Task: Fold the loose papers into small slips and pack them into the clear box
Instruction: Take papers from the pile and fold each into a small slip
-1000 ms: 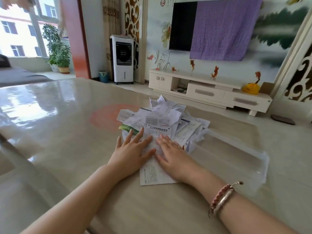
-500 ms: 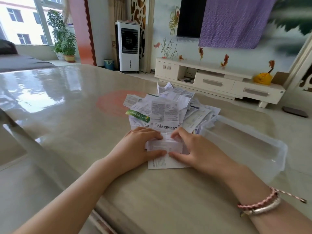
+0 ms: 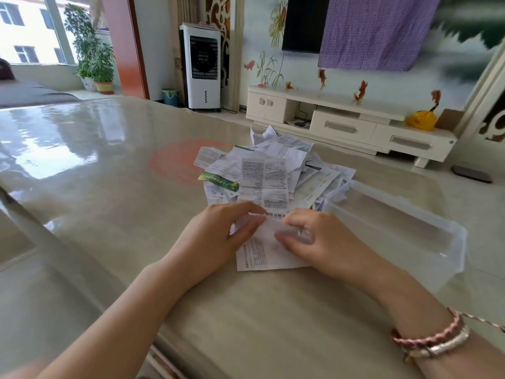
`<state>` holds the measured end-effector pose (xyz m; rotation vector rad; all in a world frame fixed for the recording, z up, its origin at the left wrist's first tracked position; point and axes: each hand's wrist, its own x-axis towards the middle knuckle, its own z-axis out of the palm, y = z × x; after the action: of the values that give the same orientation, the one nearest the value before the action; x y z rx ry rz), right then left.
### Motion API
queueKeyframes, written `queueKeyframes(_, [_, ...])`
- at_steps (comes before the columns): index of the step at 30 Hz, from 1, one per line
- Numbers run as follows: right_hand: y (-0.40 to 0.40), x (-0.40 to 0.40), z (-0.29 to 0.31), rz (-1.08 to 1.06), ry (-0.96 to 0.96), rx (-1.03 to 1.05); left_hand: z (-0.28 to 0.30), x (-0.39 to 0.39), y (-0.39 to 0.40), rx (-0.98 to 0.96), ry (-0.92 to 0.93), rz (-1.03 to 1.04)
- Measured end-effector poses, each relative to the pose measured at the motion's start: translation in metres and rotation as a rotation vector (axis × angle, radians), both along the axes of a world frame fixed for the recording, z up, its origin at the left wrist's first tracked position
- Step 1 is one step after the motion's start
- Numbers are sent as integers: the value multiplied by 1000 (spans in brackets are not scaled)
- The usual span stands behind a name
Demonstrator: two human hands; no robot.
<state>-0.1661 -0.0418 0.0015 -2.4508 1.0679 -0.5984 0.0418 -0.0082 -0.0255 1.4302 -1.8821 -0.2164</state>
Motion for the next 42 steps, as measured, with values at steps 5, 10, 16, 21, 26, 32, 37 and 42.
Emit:
queueKeyframes(5, [-5,8,-6,-126,-126,97,-1,-5,-1,67,61,97])
queueKeyframes(10, [-4,17,-7,-254,135,-73,-3,-9,2,82,-110,121])
queueKeyframes(16, [6,18,-4,-140,231,-350,-3,-9,6,-52,-209,26])
queueKeyframes(21, [8,11,-2,41,192,-168,-8,-2,5,-38,-171,-40])
queueKeyframes(26, [6,7,-1,37,197,-169,-4,3,7,60,-22,-99])
queueKeyframes(32, [6,9,-1,-109,55,-96,0,2,7,98,-13,-21])
queueKeyframes(37, [2,16,-8,-221,96,-106,2,-7,3,117,-51,99])
queueKeyframes(42, [6,19,-7,-140,207,-254,6,-11,1,136,-79,134])
